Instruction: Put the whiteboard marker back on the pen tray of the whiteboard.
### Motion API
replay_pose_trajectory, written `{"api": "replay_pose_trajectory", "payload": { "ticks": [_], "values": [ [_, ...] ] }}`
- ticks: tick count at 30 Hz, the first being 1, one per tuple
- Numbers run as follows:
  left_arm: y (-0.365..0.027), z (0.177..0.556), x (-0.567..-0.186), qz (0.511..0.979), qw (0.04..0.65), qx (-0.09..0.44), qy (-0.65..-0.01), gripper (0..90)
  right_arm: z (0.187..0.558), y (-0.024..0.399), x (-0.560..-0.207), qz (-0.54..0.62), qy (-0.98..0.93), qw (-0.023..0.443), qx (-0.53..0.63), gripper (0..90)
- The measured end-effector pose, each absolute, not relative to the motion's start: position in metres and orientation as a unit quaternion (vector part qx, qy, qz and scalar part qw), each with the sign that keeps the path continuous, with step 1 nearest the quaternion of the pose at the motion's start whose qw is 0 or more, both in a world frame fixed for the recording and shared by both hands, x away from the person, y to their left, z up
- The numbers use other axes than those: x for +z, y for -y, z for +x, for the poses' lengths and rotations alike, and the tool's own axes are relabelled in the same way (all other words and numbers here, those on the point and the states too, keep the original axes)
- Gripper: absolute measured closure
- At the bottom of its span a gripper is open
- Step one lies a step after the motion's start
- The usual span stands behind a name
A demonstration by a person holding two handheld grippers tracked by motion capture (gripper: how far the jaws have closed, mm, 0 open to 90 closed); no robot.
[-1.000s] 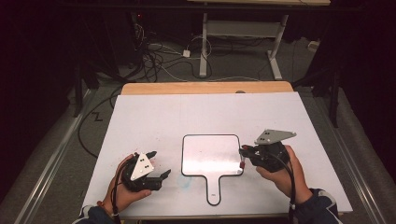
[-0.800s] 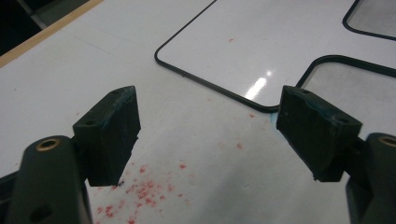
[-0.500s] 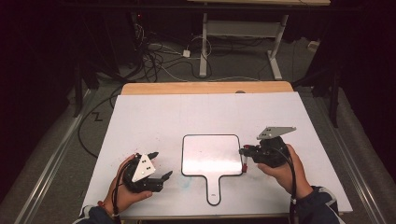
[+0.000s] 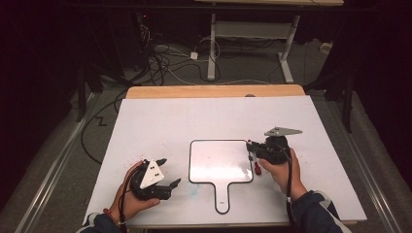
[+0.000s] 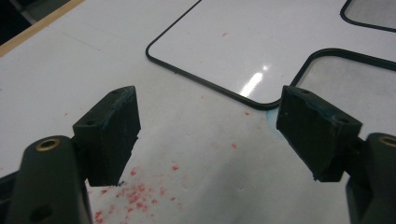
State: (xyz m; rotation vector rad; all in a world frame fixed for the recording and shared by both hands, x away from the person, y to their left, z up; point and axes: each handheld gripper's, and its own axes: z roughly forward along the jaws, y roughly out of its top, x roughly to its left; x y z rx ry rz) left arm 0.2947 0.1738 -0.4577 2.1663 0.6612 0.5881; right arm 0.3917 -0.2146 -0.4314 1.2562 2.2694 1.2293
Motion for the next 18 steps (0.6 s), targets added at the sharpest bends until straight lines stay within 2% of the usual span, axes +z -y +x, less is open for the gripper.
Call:
{"api": "replay_pose_trajectory", "payload": {
  "ticks": [10, 15, 18],
  "values": [
    [-0.171, 0.296, -0.459, 0.858, 0.385, 0.227, -0.255, 20.9, 0.419, 0.208, -0.462, 0.494, -0.767, 0.083, 0.402, 80.4],
    [-0.172, 0.296, -0.459, 0.858, 0.384, 0.226, -0.254, 20.9, 0.417, 0.21, -0.468, 0.503, -0.768, 0.095, 0.386, 78.5],
    [-0.171, 0.295, -0.459, 0.859, 0.383, 0.225, -0.253, 20.9, 0.415, 0.209, -0.467, 0.497, -0.771, 0.107, 0.384, 71.7]
  ]
}}
